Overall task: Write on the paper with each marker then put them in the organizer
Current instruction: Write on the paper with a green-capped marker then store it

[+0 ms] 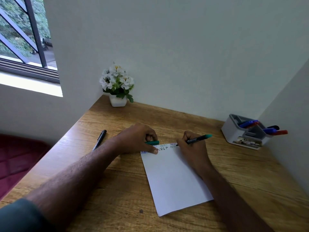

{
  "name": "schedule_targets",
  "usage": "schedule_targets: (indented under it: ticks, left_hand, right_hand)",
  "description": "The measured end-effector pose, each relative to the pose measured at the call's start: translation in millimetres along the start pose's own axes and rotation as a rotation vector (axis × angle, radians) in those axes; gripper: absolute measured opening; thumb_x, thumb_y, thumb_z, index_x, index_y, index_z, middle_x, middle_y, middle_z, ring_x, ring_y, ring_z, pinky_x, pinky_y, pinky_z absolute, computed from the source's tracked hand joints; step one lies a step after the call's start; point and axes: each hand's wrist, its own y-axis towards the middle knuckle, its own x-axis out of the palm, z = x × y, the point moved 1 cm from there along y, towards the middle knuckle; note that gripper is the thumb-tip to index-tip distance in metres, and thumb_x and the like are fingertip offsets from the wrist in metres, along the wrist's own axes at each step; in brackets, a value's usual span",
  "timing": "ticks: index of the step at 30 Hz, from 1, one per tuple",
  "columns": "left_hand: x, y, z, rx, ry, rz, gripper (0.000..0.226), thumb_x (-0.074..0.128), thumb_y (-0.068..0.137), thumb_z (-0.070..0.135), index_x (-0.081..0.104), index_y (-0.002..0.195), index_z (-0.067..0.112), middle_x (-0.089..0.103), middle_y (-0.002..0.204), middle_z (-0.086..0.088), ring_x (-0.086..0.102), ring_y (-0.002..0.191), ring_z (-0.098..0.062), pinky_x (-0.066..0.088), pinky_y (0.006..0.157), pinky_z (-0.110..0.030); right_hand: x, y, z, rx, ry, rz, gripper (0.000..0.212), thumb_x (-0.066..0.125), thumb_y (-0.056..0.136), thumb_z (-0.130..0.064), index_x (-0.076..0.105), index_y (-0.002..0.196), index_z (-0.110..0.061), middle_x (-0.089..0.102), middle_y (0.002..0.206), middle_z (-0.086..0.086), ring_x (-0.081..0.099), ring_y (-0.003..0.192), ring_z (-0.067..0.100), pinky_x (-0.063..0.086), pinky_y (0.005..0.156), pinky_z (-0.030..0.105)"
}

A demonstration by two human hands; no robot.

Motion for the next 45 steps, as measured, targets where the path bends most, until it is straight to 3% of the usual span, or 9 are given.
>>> schedule_targets:
  ticks: [11,15,20,26,28,31,36,40,45]
  left_hand:
    - [0,0,-1,-0.001,-0.002,0.005,0.045,0.076,0.078,0.045,0.066,0.119,0.027,0.059,0.102,0.015,0.052,0.090,-0.003,0.050,0.076,-0.023]
    - [1,0,-2,0.006,-0.001,-0.001,0.045,0.076,0.079,0.046,0.066,0.118,0.027,0.059,0.103,0.015,0.051,0.089,-0.001,0.043,0.070,-0.018]
    - [2,1,-4,-0.002,-0.007,0.000,0.046,0.076,0.078,0.047,0.066,0.119,0.027,0.056,0.097,0.019,0.050,0.086,0.001,0.037,0.065,-0.016]
    - [1,2,-6,-0.001,-0.027,-0.015,0.039,0.076,0.080,0.043,0.067,0.114,0.027,0.055,0.092,0.021,0.051,0.084,0.000,0.034,0.063,-0.014]
    - [-1,3,-9,-0.006,-0.072,-0.018,0.030,0.074,0.083,0.036,0.069,0.110,0.024,0.061,0.093,0.018,0.055,0.086,-0.002,0.036,0.066,-0.013]
    - [-3,4,-12,-0.024,-0.087,-0.007,0.022,0.072,0.086,0.029,0.071,0.107,0.023,0.063,0.093,0.018,0.057,0.086,0.000,0.038,0.065,-0.012]
    - [-2,4,-13,-0.016,-0.065,0.040,0.014,0.069,0.088,0.024,0.069,0.102,0.027,0.059,0.094,0.020,0.054,0.086,0.001,0.038,0.066,-0.012]
    - [-4,2,-14,0.027,-0.178,0.187,0.014,0.067,0.089,0.018,0.062,0.096,0.029,0.059,0.098,0.015,0.053,0.089,-0.002,0.039,0.071,-0.018]
    - [-2,1,-7,0.089,-0.238,0.195,0.012,0.065,0.091,0.018,0.064,0.098,0.028,0.061,0.095,0.011,0.053,0.086,-0.008,0.044,0.072,-0.024]
  right_hand:
    - [0,-1,-3,0.016,-0.011,0.001,0.036,0.065,0.080,-0.005,0.040,0.056,-0.014,0.038,0.054,0.000,0.033,0.054,0.009,0.030,0.052,0.029]
    - [-1,0,-1,0.003,0.012,0.018,0.037,0.065,0.079,-0.003,0.037,0.057,-0.008,0.036,0.056,0.003,0.032,0.056,0.011,0.029,0.052,0.029]
    - [0,1,-1,0.011,0.004,0.039,0.039,0.064,0.079,-0.001,0.036,0.055,-0.016,0.035,0.053,-0.002,0.032,0.054,0.009,0.029,0.052,0.029]
    - [-23,4,0,0.106,0.515,0.173,0.032,0.056,0.088,0.005,0.050,0.067,-0.018,0.051,0.067,0.008,0.046,0.055,0.007,0.037,0.053,0.020]
    - [-26,5,-2,0.087,0.589,0.158,0.033,0.058,0.088,0.009,0.052,0.070,-0.018,0.052,0.070,0.009,0.047,0.054,0.006,0.039,0.051,0.016]
    - [-27,4,-2,-0.021,0.474,0.071,0.034,0.064,0.087,0.005,0.058,0.063,-0.018,0.056,0.062,0.001,0.048,0.057,0.008,0.040,0.056,0.018]
    - [-19,-1,-14,-0.121,0.331,-0.090,0.012,0.053,0.078,-0.003,0.060,0.070,0.003,0.066,0.070,0.027,0.053,0.056,0.018,0.040,0.056,0.023]
    - [-16,-6,-21,-0.157,0.373,-0.118,0.009,0.058,0.076,0.003,0.064,0.073,-0.003,0.071,0.070,0.020,0.053,0.051,0.018,0.044,0.053,0.027]
    - [-12,-9,-23,-0.208,0.355,-0.156,0.012,0.066,0.079,-0.002,0.070,0.071,-0.009,0.070,0.066,0.012,0.054,0.054,0.021,0.044,0.053,0.028]
